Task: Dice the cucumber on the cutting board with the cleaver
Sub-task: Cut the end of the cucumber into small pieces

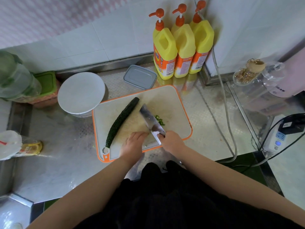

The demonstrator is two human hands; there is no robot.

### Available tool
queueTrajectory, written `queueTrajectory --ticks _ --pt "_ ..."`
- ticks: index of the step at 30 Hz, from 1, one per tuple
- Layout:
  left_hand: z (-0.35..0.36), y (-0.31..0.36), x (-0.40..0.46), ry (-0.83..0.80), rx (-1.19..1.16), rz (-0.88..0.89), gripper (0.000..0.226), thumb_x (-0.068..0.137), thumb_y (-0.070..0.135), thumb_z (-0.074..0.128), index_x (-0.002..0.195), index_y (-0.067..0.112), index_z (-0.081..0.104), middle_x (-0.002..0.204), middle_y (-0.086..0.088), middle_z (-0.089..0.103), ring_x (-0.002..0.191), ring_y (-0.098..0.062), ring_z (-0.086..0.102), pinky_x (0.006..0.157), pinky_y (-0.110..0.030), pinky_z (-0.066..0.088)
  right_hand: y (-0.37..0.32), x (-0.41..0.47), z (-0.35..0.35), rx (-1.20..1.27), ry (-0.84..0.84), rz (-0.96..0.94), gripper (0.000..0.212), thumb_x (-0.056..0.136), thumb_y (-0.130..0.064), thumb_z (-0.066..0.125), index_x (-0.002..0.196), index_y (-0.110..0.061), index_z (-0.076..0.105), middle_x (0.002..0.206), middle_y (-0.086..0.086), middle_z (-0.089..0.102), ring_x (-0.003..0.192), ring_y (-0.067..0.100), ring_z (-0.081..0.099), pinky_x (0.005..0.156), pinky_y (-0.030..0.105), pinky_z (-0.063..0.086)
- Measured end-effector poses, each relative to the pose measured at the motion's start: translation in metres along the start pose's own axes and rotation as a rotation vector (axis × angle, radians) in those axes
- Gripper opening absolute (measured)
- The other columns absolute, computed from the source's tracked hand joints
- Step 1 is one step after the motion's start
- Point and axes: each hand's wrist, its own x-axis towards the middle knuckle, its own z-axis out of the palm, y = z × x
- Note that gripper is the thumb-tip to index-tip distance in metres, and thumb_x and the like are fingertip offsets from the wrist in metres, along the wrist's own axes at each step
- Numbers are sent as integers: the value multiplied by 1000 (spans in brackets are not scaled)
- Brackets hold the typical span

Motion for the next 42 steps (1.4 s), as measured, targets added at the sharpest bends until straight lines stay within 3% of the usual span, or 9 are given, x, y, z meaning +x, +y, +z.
queueTrajectory --ticks 5,13,16,18,22,26,28,34,42 --pt "-2 5 0 117 246 277 72 63 2 53 136 9 54 139 -3 53 125 -22 41 100 -38 45 1 -4 0 74 31 -4 45 96 -42 46 59 -16 38 58 0 43 67 24 48 63 29 35" --pt "-4 -3 1 192 377 331 49 74 7 52 119 14 68 123 0 64 118 -22 46 102 -37 36 8 0 -16 278 79 21 42 95 -41 49 63 -16 40 57 1 43 49 15 39 46 24 31" --pt "-13 11 11 278 268 237 36 65 7 76 98 22 75 101 6 69 99 -20 53 85 -35 46 10 0 -18 269 83 6 41 94 -41 50 63 -16 43 57 2 45 48 16 42 46 26 33" --pt "-21 19 16 296 129 136 11 73 17 74 83 24 75 87 8 68 89 -21 55 74 -37 52 12 -1 -22 250 96 -12 40 94 -41 50 64 -16 44 58 2 46 50 17 44 48 28 35" --pt "-36 28 26 234 -33 -39 11 81 28 73 74 21 69 81 7 62 89 -20 53 77 -31 39 21 -5 -29 217 158 -51 35 94 -40 48 70 -13 47 64 0 49 62 20 50 60 29 37" --pt "-46 30 28 250 -167 -216 3 86 17 61 88 17 59 73 10 47 85 -23 50 74 -34 41 29 -7 -39 115 167 -92 37 94 -40 44 67 -15 43 66 0 49 63 17 48 53 28 32" --pt "-45 22 22 332 -263 -284 17 89 13 57 105 15 60 76 10 48 91 -25 51 79 -38 44 30 -4 -47 45 122 -137 39 94 -39 44 64 -15 39 62 1 46 59 18 45 52 29 30" --pt "-38 -19 7 509 -336 -526 35 93 1 38 121 13 56 119 -7 60 117 -25 39 96 -38 37 23 4 -52 -392 -124 -321 42 91 -41 49 59 -14 44 59 3 46 64 23 50 54 30 32" --pt "-39 -27 4 387 -232 -641 39 97 11 37 133 18 49 135 -8 51 126 -28 35 104 -41 31 16 21 -48 -519 -192 -354 40 87 -45 54 61 -16 46 61 -1 47 69 23 51 53 28 31"
